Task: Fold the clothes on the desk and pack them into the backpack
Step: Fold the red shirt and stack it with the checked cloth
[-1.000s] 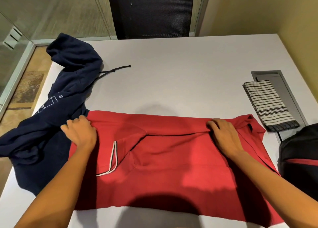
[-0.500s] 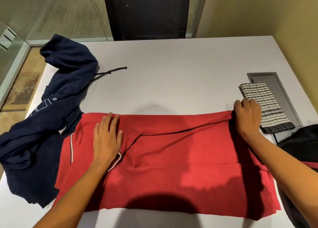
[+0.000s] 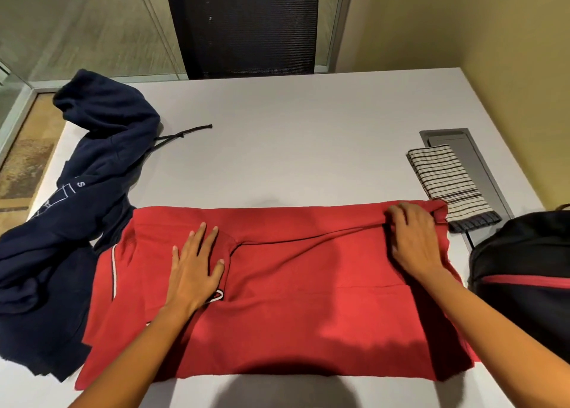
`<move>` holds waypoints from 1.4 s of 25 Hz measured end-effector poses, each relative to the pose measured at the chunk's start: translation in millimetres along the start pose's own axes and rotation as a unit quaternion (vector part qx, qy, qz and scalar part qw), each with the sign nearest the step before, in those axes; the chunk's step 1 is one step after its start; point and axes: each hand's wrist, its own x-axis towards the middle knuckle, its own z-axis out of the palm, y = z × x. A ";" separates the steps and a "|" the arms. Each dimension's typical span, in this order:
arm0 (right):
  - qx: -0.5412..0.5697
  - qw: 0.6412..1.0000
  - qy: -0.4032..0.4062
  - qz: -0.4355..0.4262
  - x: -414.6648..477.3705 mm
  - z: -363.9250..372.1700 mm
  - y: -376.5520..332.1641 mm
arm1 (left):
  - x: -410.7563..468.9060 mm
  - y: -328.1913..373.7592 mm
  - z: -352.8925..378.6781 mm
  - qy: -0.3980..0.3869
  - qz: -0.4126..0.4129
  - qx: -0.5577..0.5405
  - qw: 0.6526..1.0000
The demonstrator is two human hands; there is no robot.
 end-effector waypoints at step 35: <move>0.097 0.971 -0.086 0.199 -12.1 25.1 20.9 | 41.6 -30.8 -10.3 0.045 -0.101 0.113 0.987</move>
